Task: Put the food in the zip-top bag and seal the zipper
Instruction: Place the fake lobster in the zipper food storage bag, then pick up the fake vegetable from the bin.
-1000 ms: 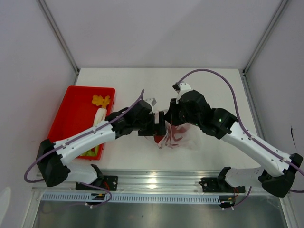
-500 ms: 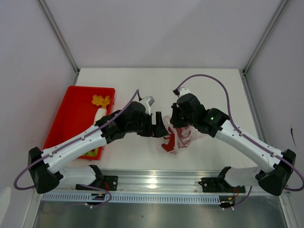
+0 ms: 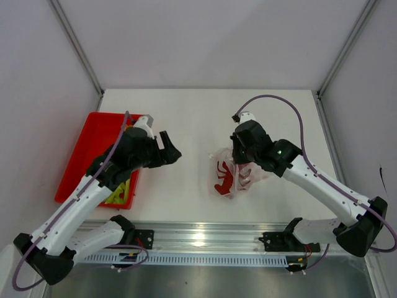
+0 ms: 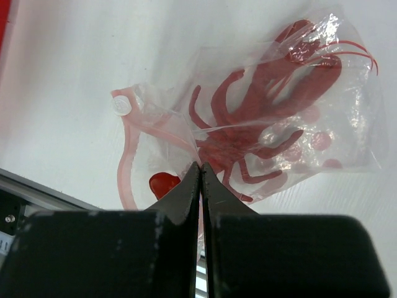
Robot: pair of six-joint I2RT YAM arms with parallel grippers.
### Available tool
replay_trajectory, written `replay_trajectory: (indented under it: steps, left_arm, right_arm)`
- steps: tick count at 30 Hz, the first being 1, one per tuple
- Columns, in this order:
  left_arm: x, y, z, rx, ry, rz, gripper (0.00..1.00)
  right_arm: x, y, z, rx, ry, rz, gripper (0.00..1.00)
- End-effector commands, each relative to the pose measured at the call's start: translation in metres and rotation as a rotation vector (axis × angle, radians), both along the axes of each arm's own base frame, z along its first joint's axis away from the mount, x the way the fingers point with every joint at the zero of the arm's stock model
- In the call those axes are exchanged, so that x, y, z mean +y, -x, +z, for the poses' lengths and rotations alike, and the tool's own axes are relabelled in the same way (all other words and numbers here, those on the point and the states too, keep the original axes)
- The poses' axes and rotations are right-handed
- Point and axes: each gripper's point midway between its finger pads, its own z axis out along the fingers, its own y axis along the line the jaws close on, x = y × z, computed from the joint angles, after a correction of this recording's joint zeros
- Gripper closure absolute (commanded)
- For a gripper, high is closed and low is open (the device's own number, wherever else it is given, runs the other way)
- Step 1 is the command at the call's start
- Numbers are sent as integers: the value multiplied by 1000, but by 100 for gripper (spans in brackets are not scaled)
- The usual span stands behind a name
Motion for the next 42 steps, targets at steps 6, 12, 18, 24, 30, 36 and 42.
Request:
replay_trajectory:
  steps: [6, 12, 18, 24, 30, 36, 42]
  left_arm:
    - [104, -33, -31, 117, -110, 326, 16]
    - [153, -48, -59, 225, -6, 521, 18]
    - [188, -40, -100, 346, -109, 660, 0]
    - [221, -25, -123, 406, -205, 783, 3]
    - [244, -23, -133, 438, -251, 852, 10]
    - [252, -27, -152, 508, -341, 797, 4]
    - [253, -37, -172, 486, -403, 665, 7]
  right_arm:
    - [-9, -6, 22, -70, 3, 16, 100]
    - [-6, -4, 23, -65, -16, 57, 100]
    - [5, 4, 23, -40, -69, 112, 100]
    - [10, 9, 15, -32, -88, 147, 100]
    - [15, 12, 11, -23, -112, 176, 100]
    - [17, 13, 13, -34, -116, 202, 100]
    - [24, 16, 6, -12, -137, 236, 100]
